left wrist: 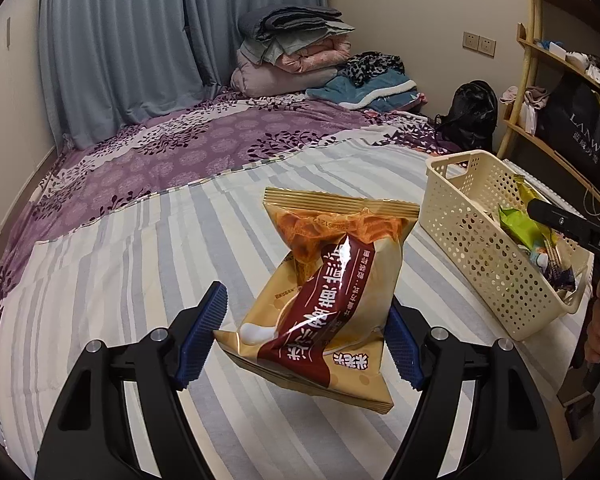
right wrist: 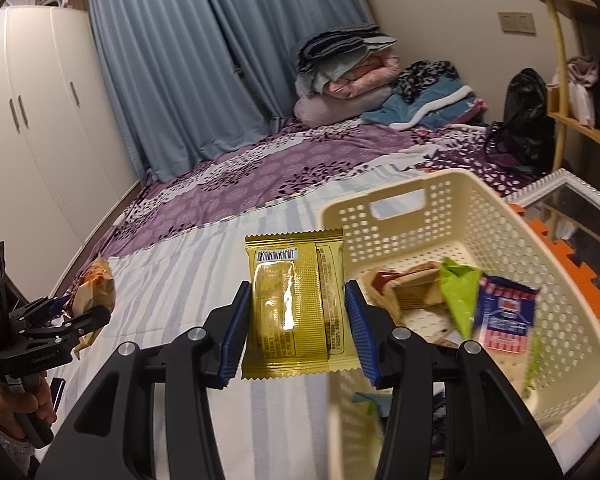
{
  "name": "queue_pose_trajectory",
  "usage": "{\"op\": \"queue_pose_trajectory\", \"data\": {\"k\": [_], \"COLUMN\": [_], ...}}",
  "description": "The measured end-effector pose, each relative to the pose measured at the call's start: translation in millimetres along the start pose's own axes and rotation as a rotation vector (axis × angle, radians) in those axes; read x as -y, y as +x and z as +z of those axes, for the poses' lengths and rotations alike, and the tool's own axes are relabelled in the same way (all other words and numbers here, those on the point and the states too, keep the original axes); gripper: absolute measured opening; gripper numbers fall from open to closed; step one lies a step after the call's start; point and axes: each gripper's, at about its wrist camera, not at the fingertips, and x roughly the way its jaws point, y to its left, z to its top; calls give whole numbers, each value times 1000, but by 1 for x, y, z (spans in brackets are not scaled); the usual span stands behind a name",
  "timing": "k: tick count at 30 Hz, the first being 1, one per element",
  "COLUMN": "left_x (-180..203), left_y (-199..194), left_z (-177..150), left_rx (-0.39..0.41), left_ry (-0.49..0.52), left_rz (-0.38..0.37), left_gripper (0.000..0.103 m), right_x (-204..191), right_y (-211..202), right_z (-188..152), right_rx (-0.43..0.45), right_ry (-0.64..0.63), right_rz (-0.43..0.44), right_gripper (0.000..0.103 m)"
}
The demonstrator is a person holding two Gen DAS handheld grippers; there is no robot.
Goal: Organize snacks
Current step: 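Carry the yellow packet to the basket with the right tool while the left tool carries the bread bag, then lower the yellow packet into the basket and open the right tool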
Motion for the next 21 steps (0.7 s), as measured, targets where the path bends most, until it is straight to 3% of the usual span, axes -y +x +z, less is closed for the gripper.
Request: {"op": "queue_pose_trajectory", "data": {"k": [13,21], "left_x": [33,55], "left_y": [8,12], "left_z": [5,11], "left_rx": [-17,-23], "left_ry": [48,81], "left_rz": [-50,-82], "left_gripper": [76,76], "right_x": [72,84], "right_y": [-24,-24], "right_z": [-8,-8], "right_rx": [38,43], "right_ry": [112,133], "right_rz": [-144,-149], "right_gripper": [47,47]}}
